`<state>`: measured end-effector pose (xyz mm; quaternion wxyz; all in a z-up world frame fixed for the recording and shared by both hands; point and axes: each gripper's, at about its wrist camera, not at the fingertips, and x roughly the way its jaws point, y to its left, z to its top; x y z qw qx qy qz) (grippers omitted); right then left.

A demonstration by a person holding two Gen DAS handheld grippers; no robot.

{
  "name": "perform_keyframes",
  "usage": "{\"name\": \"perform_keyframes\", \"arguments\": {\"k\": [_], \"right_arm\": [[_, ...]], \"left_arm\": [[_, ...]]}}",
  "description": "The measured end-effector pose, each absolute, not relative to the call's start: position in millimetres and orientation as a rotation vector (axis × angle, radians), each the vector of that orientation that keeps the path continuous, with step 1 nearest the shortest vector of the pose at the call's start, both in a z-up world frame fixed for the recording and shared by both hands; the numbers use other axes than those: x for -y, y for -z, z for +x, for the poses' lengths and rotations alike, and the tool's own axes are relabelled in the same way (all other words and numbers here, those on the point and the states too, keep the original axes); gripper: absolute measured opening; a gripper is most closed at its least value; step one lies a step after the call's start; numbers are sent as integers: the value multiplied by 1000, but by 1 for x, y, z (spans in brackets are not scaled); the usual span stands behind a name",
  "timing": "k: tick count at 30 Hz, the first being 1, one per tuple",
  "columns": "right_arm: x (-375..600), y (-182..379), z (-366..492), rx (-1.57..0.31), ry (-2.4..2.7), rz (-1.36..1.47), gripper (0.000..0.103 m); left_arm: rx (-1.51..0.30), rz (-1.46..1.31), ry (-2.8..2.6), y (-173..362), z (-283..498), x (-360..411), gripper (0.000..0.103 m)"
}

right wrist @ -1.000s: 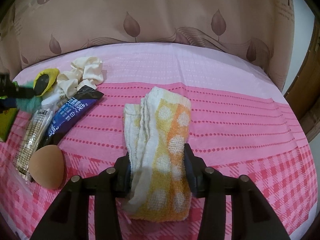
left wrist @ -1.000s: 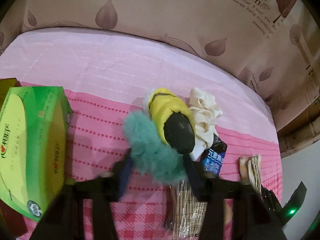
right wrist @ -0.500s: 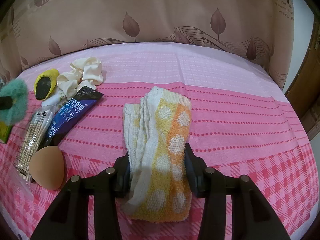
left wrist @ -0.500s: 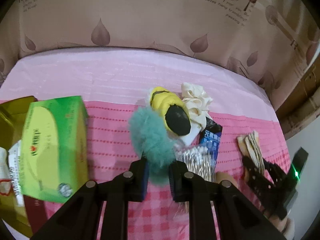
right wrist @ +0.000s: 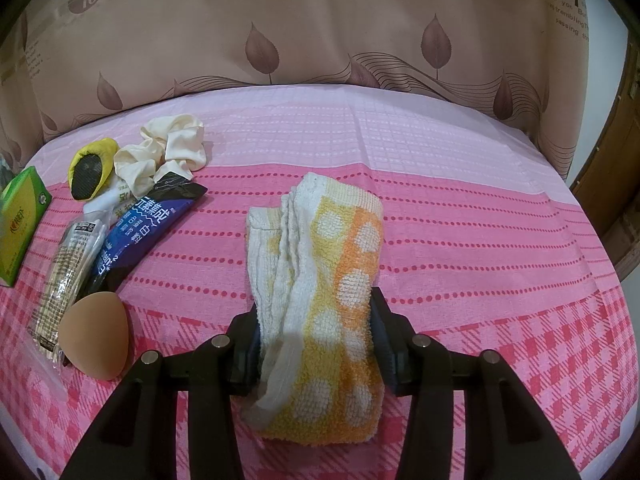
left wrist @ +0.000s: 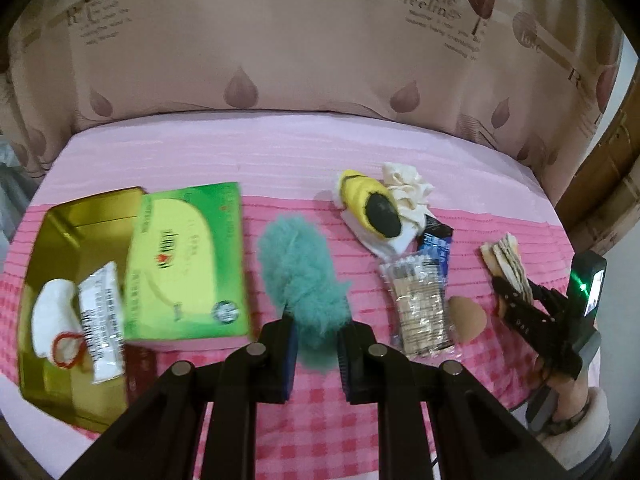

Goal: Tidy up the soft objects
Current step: 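Carry the pom-pom into the gold tin and open the left gripper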

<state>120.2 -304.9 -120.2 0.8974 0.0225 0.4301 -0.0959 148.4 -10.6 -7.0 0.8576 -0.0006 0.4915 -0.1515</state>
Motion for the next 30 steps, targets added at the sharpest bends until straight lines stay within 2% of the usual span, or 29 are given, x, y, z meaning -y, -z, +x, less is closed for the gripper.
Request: {"name": "perform_keyframes", "arguments": {"k": [17,30], "right_arm": [[305,120,120,-891,200,45,44],[305,121,120,-891,203,41,44]], "left_arm": [[-968,26,24,-17,174,-116,17],[-1041,35,-115,16,234,-187,17]]}}
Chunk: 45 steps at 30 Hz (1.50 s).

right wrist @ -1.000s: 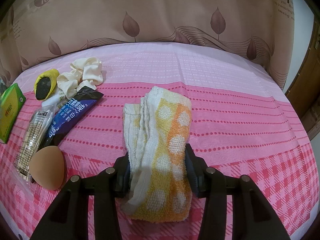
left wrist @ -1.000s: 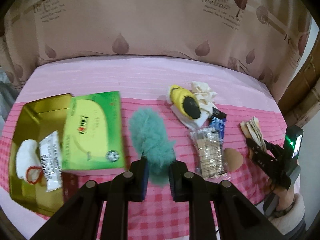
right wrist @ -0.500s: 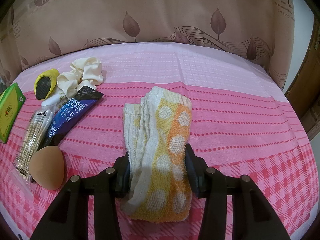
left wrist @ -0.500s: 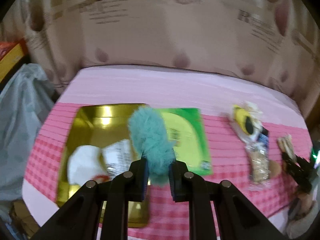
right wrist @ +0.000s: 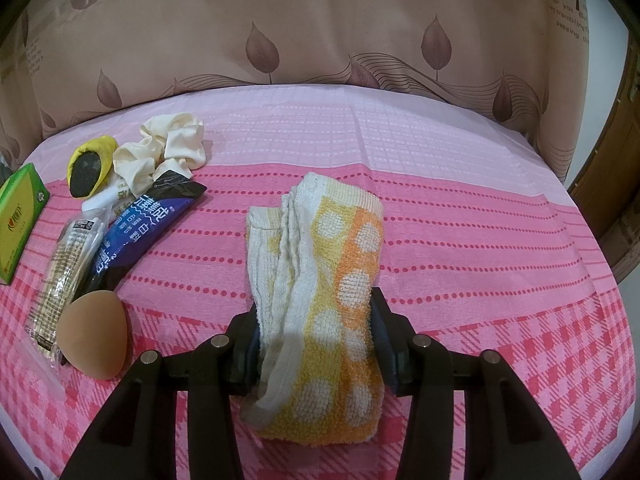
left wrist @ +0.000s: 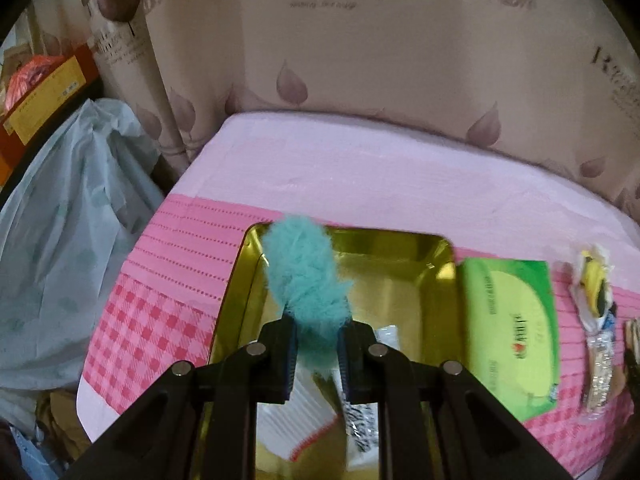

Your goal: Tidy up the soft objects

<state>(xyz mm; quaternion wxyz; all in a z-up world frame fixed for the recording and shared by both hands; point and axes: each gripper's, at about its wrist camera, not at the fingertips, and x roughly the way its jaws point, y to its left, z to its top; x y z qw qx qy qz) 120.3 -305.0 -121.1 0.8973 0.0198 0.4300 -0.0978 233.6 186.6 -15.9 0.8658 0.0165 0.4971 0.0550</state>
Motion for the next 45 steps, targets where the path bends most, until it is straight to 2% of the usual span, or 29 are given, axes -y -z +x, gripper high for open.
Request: {"name": "perform_keyframes", "arguments": {"k": [12,15,16,17,28,45], "right_arm": [[304,122,121,-891,205,29,44],[305,122,120,-891,204,28,44],[305,123,121,-891,205,28,44],[305,123,121,-891,205,28,45],[304,123,121,-891,205,26,45],[308,123,121,-894,200,50,45]], "left_arm": [[-1107,30,-151,44,251,-208,22],[-1112,45,-161,46,252,-209,33],[-1110,46,-164,46,252,-209,42],[-1107,44,-164,46,251,-210,47],[-1028,6,-157,15,221,-208,48],[-841,69,-321,-6,98,-236,49]]}}
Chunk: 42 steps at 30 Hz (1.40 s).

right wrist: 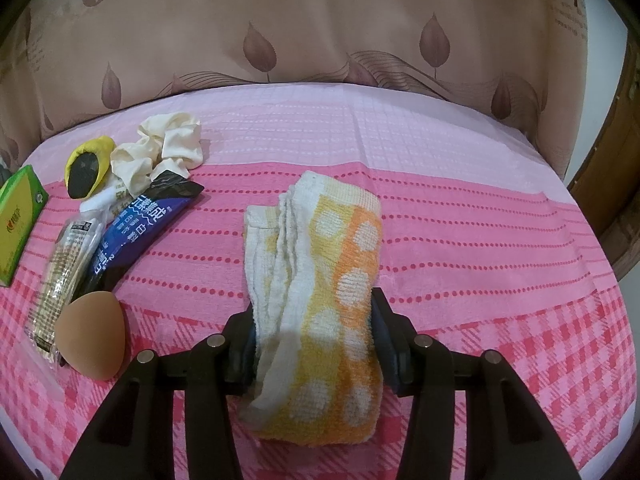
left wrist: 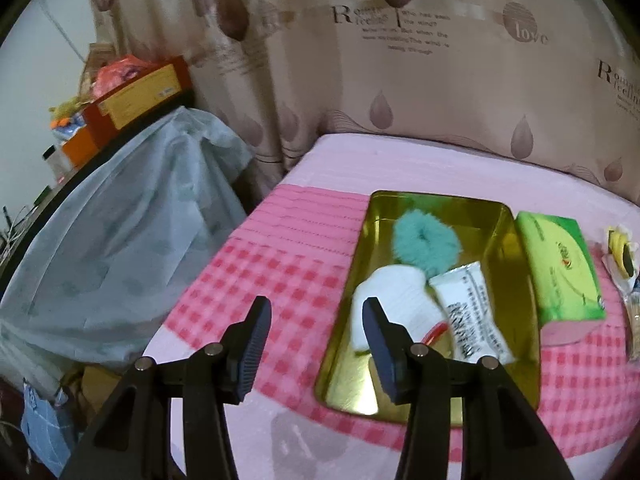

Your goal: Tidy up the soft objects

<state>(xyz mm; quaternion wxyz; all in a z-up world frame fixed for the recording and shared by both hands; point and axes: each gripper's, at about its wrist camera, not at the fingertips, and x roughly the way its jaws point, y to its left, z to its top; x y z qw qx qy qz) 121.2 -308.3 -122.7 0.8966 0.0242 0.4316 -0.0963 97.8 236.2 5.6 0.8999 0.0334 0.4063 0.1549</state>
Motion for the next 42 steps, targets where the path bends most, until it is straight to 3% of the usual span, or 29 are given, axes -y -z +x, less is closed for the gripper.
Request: {"name": "perform_keyframes", "arguments": {"k": [8,16,25,42], "right_arm": [[308,123,121,-895,203,49,45],[299,120,120,-894,251,37,37],[287,112,117,-895,257,57,34],[206,48,116,-786,83,15,34]], "left_arm": [[-836,1,-324,1,84,-253,49],[-843,-78,-339,5,82,-270,49],[-855,-136,-379,7,78,-284,49],[-871,-243,-467,11,74,-309,49]]}}
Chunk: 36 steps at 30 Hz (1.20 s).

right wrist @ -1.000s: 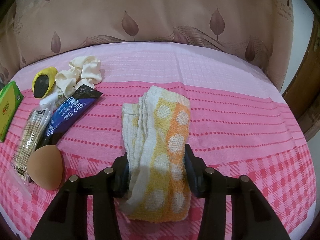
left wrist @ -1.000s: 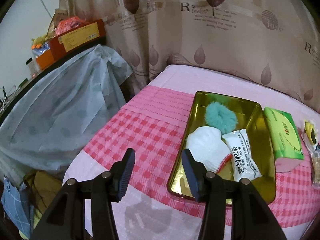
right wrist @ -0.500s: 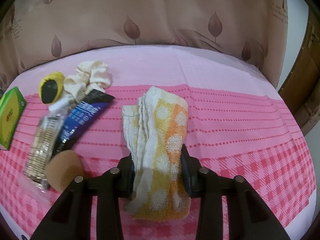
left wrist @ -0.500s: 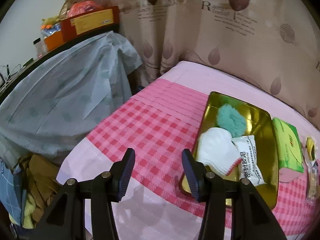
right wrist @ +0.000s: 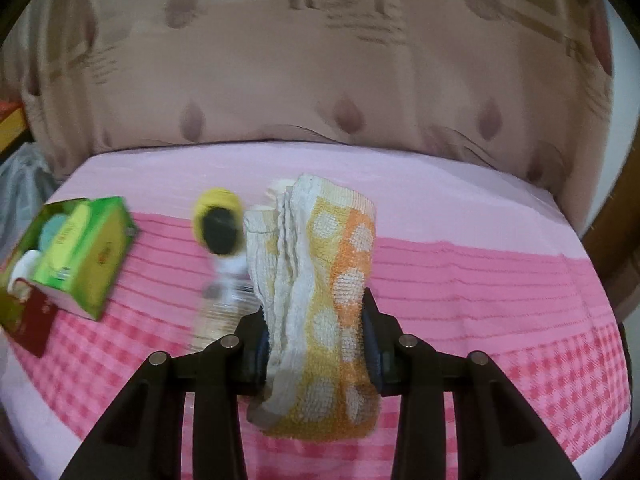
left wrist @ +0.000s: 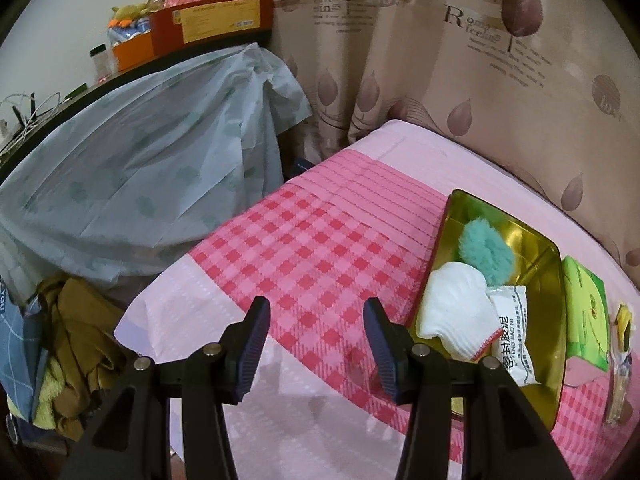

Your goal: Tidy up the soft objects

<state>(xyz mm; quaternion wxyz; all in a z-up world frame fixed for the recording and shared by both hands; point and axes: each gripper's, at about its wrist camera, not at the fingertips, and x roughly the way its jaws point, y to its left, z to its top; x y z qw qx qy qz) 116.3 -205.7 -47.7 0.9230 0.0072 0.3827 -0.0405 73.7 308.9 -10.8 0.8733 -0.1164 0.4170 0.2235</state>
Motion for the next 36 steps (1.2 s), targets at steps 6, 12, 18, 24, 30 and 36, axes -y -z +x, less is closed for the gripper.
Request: {"name": "perform_keyframes", "arguments": {"k": [6,12,18,24,30,36], "right_arm": [[151,35,122,-767,-36,-11,34],[91,33,129,-768,-162,-40,34],[31,33,131,-776,-280,-67,34],[-30,30,137,-764,-384,-122,35],[-75,39,143,-786,-447,-159,35],[-105,51,152,-814,-479,-173,35]], "left_arm": [[-864,-267,-507,10,70,-317,49],[-868,-279,-525,11,69,-322,49],[-872,-322,-552,12,66,-332,49],[-886,-335,-569,15,66,-336,49],[-892,-355,-607,16,64,-344,49],[-905,-392,-648,19,61,-352,49]]}}
